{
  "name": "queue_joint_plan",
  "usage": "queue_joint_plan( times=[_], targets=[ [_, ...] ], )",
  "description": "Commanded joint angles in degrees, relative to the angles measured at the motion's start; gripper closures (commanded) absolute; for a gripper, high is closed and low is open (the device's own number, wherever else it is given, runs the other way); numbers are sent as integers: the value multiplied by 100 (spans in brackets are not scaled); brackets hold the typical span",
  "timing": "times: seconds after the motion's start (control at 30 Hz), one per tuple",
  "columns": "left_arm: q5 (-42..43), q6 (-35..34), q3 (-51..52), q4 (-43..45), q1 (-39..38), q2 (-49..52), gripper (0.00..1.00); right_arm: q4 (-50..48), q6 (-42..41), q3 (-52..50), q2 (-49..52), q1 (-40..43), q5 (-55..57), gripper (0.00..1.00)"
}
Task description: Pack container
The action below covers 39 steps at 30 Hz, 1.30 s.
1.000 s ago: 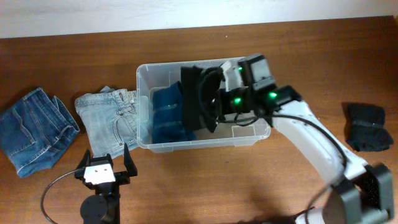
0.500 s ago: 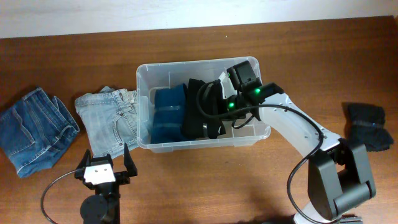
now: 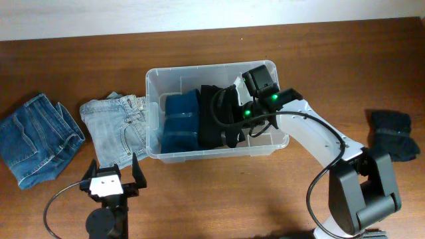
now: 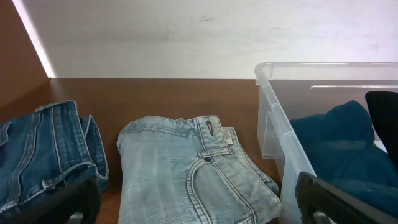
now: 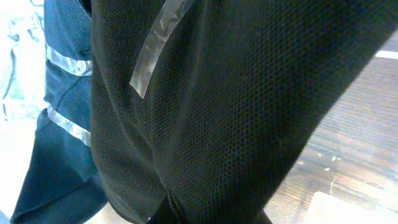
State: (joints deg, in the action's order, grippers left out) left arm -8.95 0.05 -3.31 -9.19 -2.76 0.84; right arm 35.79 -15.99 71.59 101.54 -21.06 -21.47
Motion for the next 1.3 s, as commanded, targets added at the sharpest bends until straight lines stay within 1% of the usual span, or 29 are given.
queue_joint_plan(
  times=[0.0,0.27,0.3,0.43,0.57,0.63,0.83,0.87,1.1,1.27],
  targets=[
    [20,87,57,17,31,-50,1,-2,116,96,26,-33,125,96],
    [20,85,57,17,31,-50,1,20,116,96,26,-33,125,94],
    [17,87,57,17,31,-50,0,22,116,96,26,-31,125,87],
    [20,85,57,17,31,-50,0,48,116,96,26,-33,125,70],
    [20,85,57,17,31,-50,1,98,116,96,26,-33,125,37],
    [20,87,57,17,31,-50,1,114,118,96,26,-33,125,27],
    [17,85,57,17,31,-50,1,109,125,96,26,-33,315,2],
    [20,85,57,17,31,-50,1,109,214,96,26,-31,334,0],
    [20,85,57,17,31,-50,1,175,533,96,26,-31,492,1],
    [17,85,57,17,31,-50,1,170,643,157,26,-31,992,2]
  ],
)
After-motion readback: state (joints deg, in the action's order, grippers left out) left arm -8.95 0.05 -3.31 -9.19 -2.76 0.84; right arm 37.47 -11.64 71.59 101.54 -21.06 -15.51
